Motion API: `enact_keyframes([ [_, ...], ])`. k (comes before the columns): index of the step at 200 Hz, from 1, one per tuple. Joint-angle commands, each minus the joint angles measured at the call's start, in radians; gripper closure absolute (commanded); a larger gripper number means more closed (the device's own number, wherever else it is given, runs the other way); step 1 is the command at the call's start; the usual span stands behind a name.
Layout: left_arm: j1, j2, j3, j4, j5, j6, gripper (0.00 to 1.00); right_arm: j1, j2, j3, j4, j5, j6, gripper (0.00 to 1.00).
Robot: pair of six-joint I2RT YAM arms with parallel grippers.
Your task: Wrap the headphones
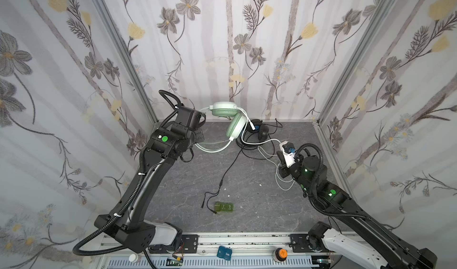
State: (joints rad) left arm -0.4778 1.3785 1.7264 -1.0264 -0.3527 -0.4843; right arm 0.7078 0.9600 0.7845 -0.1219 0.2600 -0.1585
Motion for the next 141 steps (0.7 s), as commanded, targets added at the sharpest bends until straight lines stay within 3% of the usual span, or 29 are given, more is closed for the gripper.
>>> enact_keyframes([
  [1, 0.007, -0.003, -0.056, 0.202, -0.044, 0.037, 1.0, 0.09, -0.026, 0.097, -0.228, 0.177, -0.067, 1.0],
  [53, 0.007, 0.001, -0.164, 0.349, -0.033, 0.159, 1.0, 0.304, 0.102, 0.391, -0.413, 0.235, -0.196, 1.0],
  [102, -0.011, -0.029, -0.233, 0.365, -0.019, 0.287, 1.0, 0.344, 0.263, 0.673, -0.492, 0.166, -0.331, 1.0],
  [141, -0.06, -0.036, -0.248, 0.341, -0.013, 0.393, 1.0, 0.344, 0.338, 0.745, -0.479, 0.167, -0.414, 1.0],
])
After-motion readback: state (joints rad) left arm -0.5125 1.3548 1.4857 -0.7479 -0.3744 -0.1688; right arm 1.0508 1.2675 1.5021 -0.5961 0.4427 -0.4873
